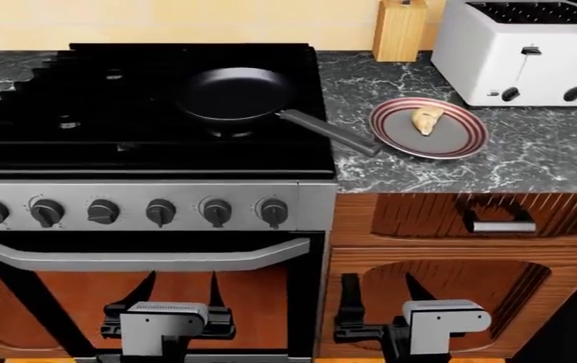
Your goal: Pick the croissant and place it on the pan. Then turn on the stove to warm the croissant.
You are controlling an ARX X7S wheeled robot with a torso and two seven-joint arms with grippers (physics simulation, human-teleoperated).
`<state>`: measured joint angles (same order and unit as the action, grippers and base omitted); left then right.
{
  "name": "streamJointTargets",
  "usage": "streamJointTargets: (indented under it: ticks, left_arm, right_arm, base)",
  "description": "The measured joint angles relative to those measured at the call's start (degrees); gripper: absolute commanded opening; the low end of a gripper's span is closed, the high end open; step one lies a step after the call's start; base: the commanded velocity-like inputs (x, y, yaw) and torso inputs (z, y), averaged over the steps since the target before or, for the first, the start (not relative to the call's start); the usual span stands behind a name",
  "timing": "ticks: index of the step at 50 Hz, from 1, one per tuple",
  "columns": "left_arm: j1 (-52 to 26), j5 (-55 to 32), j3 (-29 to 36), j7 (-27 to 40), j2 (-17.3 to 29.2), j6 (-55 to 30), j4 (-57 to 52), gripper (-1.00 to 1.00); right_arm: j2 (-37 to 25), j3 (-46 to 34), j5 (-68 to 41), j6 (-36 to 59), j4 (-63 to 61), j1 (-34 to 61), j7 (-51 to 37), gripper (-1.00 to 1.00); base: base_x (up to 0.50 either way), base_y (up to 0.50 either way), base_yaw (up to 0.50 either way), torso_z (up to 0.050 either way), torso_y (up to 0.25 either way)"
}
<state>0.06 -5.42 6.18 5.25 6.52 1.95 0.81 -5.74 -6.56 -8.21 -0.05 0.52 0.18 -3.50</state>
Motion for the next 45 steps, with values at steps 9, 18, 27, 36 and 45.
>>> streamJointTargets:
  ticks: [9,18,27,36,45]
  left_arm:
    - [-0.21,-0.48,0.7,0.38,0.36,-0.37,0.02,1.0]
    - [-0.47,-0.93,1.3,0.62,0.8,-0.38,-0.11,1.0]
    - [-1.54,-1.27,1.72,1.07,1.93,-4.8,-2.96,1.0]
    - [-5.25,-6.25,-0.08,0.89,5.44,-22.67,-16.2,1.0]
    - [-13.5,-15.9,-5.65,1.67,8.67,-45.9,-30.67,1.0]
  right_arm:
    - [-0.52,-0.33,-0.89,0.16,0.04,0.13,-0.52,1.0]
    - [-0.97,-0.75,-1.29,0.26,0.24,0.38,-1.19,1.0]
    - [-1.86,-1.25,-2.0,3.77,-2.87,0.61,-2.18,1.0]
    - [-3.85,-0.26,-8.02,23.08,-17.33,3.53,-4.72,1.0]
    - [-4.71,6.41,-20.19,50.86,-32.72,12.68,-10.3,1.0]
  base:
    - [-0.09,-0.5,0.0,0.0,0.0]
    - [-0.09,-0.48,0.0,0.0,0.0]
    - [0.0,0.0,0.0,0.0,0.0]
    - [0.0,0.0,0.0,0.0,0.0]
    - [0.0,0.0,0.0,0.0,0.0]
